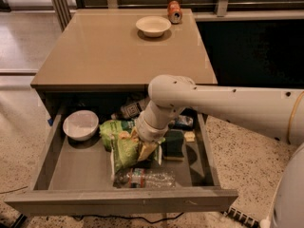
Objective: Place green jalapeno chip bag into top drawer
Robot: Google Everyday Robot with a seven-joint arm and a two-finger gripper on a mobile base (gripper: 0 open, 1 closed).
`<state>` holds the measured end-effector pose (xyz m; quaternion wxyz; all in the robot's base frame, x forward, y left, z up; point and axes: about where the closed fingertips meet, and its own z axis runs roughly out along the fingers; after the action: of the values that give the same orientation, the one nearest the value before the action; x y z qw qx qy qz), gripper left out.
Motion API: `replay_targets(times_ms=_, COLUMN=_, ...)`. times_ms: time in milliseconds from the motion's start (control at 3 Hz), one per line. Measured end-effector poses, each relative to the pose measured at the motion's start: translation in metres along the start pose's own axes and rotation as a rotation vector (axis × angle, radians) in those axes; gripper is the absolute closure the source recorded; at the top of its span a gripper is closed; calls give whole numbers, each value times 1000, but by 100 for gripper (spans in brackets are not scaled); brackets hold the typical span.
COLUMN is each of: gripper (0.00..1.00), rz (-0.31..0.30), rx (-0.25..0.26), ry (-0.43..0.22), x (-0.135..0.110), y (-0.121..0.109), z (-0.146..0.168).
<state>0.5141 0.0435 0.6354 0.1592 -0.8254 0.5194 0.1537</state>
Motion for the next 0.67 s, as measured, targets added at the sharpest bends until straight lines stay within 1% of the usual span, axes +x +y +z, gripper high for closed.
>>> replay_targets(times_ms=333, gripper=4, rz=0, rx=0, ry=0, x=0, y=0, z=0)
replay_targets(times_ms=667, gripper=0, rz=0, rx=0, ry=0, x=0, y=0, z=0)
